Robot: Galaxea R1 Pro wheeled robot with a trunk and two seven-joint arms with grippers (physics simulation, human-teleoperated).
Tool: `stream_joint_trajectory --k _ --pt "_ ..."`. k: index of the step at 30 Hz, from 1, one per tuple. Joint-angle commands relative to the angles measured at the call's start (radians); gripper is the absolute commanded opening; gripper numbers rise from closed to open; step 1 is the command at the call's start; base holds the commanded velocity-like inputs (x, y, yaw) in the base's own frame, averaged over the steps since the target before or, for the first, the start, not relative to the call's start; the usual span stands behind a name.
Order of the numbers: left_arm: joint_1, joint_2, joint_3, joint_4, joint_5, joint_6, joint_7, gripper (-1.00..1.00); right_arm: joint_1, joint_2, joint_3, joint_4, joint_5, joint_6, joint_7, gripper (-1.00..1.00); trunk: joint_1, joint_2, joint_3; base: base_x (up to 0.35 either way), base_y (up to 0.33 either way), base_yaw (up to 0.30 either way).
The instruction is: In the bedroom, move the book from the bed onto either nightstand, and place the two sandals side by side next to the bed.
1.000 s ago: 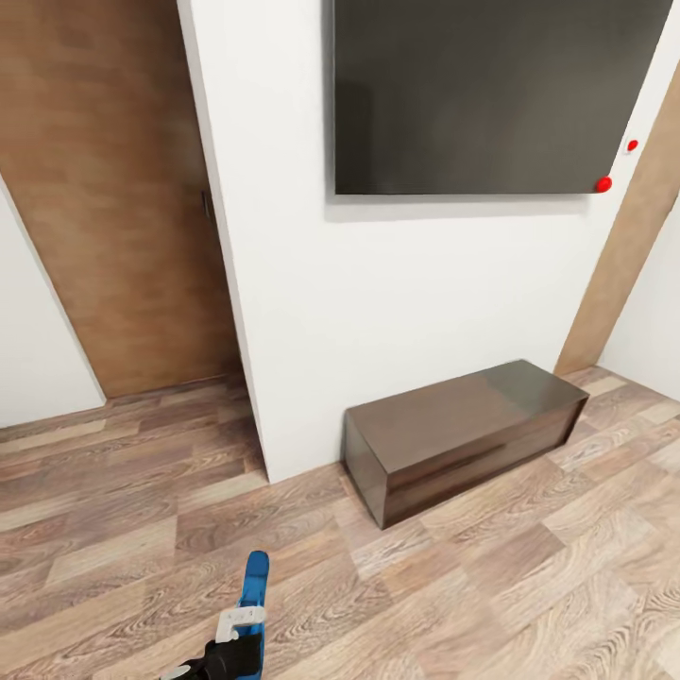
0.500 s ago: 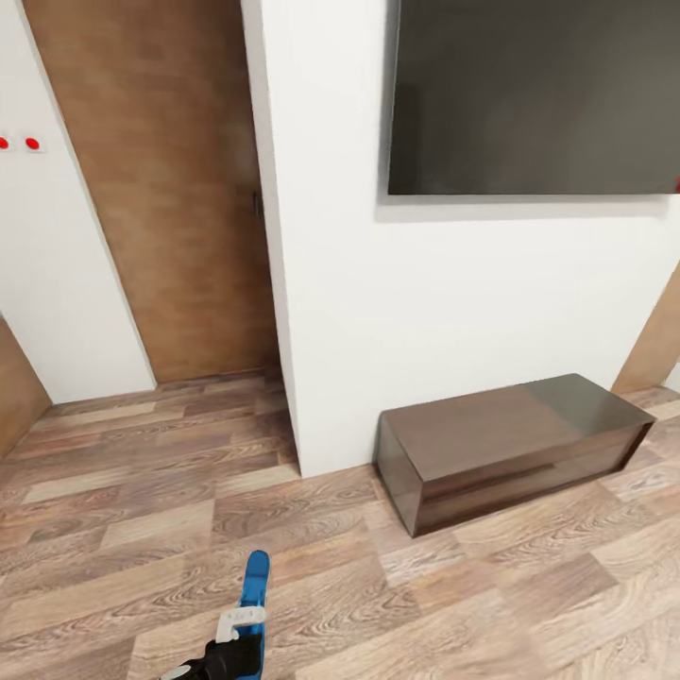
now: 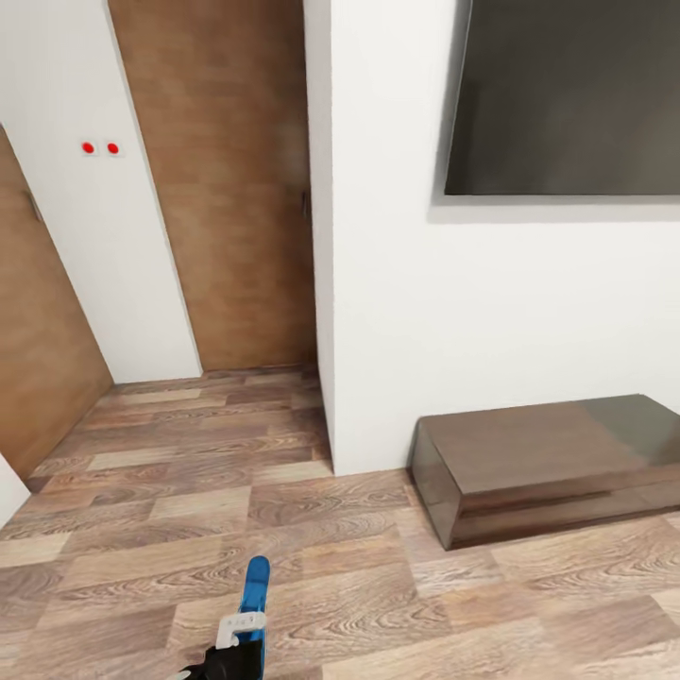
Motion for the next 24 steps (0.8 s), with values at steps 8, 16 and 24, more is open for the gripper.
stream_joint_trajectory --k 8,16,24 --pt "-0.001 -0.001 0.008 0.004 0.005 0.007 -0.008 -1.0 0.0 0.0 -0.004 0.001 -0.002 0.002 0.007 1.0 0.0 0.0 -0.001 0.0 0.0 0.287" --pt "-0.001 -0.001 0.008 0.004 0.006 0.005 -0.008 -1.0 0.0 0.0 -0.004 0.002 -0.004 0.001 0.007 1.0 0.0 0.0 -0.001 0.0 0.0 0.287" --pt "-0.001 -0.002 0.008 0.004 0.006 -0.013 -0.008 -1.0 0.001 0.001 -0.004 0.0 -0.004 0.002 0.013 1.0 0.0 0.0 -0.002 0.0 0.0 0.284"
